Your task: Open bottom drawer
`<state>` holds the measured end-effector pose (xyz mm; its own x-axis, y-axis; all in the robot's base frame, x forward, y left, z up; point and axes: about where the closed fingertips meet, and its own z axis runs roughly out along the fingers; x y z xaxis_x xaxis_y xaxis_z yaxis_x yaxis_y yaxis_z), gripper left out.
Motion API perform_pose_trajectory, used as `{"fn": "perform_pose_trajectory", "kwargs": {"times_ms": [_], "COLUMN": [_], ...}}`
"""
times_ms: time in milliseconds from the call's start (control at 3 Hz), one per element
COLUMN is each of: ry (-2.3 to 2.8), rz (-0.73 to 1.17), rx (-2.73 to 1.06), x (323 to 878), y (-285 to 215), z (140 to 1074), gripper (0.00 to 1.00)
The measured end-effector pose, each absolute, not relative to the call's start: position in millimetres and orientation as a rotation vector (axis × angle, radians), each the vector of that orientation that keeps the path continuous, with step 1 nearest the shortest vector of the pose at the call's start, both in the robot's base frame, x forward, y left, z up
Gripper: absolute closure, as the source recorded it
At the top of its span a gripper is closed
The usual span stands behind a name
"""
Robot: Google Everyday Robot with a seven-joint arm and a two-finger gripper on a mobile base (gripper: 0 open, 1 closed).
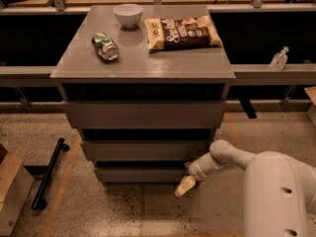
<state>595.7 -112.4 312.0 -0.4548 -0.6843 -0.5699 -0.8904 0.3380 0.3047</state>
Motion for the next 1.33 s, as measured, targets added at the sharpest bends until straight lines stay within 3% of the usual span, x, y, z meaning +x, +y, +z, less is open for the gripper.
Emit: {"fn": "perform_pose_trajectory", "kwargs": {"times_ms": [1333], "ry": [2.179], "rz": [0.841], "rx": [-1.249], "x": [636.5], "y": [-124.6], "z": [249.9], "gripper": [0.00]}}
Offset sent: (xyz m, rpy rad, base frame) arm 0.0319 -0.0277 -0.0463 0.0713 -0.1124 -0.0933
